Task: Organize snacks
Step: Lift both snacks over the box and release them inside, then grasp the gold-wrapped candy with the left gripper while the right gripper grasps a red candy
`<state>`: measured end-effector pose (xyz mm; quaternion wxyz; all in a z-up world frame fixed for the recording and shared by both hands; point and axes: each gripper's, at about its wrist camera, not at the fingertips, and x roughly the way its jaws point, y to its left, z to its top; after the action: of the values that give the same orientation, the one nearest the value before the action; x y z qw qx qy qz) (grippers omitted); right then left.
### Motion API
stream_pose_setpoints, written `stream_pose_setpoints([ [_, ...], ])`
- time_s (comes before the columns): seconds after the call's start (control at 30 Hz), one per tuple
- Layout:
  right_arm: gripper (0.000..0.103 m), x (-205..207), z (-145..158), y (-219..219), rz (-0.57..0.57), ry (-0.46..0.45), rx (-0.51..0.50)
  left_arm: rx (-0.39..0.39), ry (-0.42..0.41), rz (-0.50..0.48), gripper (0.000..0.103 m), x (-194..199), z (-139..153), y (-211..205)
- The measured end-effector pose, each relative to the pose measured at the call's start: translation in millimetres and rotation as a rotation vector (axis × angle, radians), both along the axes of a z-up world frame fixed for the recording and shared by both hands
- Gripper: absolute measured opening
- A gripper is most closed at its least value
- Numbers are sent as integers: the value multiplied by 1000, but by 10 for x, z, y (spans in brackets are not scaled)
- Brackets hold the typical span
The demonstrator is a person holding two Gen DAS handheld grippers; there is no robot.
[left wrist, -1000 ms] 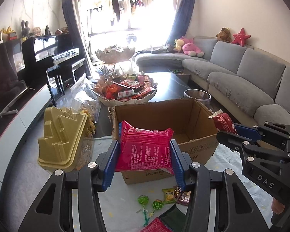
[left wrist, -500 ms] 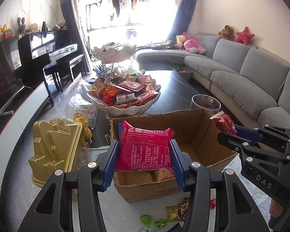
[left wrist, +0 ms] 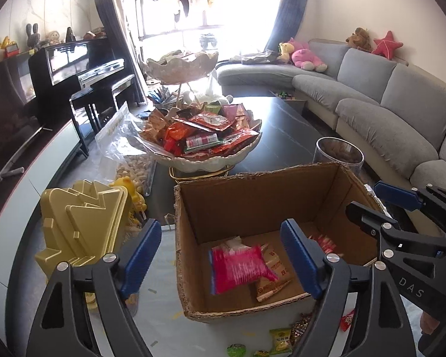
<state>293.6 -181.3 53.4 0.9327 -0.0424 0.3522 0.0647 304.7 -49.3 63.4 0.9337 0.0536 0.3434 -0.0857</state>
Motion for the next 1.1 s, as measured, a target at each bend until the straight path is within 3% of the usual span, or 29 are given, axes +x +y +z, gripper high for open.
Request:
stream_pose_setpoints([
  [0.6,49,-665,61,11,18,-37,-7,19,-61,-45,87,-822,97,77],
  [1.1,53,-1090,-349,-280,-29,21,-12,68,-30,-162,87,-1153,-411,-259],
])
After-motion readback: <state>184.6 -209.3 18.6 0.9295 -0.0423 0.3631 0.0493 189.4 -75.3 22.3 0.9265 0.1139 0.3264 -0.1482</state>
